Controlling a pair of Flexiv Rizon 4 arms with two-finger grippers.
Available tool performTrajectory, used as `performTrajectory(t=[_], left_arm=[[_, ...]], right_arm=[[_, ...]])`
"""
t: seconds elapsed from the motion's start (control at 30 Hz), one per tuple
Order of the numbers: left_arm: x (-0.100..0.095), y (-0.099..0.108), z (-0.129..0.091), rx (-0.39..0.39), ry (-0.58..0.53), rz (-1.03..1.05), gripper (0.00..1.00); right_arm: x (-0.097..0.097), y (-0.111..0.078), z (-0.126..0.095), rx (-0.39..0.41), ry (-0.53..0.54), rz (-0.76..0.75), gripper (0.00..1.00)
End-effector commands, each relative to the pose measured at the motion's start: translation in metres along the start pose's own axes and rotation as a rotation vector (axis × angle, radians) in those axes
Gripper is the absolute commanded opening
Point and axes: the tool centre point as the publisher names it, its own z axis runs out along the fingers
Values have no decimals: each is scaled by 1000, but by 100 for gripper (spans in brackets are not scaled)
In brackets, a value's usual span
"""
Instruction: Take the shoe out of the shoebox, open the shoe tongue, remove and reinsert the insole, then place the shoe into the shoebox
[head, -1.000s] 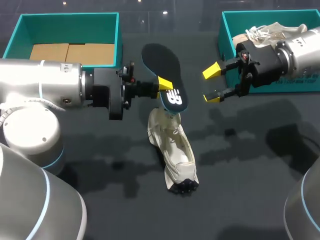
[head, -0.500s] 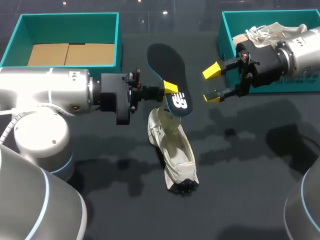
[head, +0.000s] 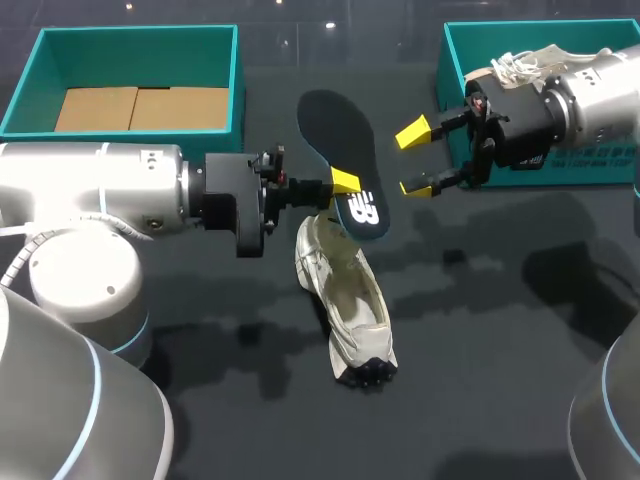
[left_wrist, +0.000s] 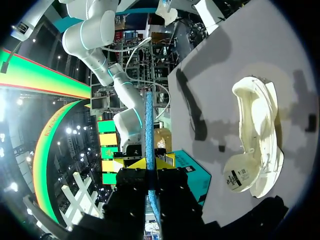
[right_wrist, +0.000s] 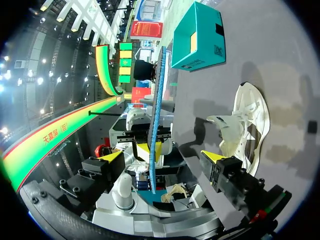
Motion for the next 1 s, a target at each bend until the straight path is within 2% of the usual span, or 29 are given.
performTrajectory(t=[0.03,0.43,0.87,1.0], left_arm=[[0,-3,2,-4,-2,2,0],[0,-2,4,-6,1,3,0],[5,0,16,-12,4,19,0],[7,3,17,-18,6,15,0]], right_arm=[[-5,17,15,1,20,-15,100],[-6,18,19,-13,42,-6,100],[-13,27,55,-82,116,-16,100],[-10,27,62,-88,116,-39,86]])
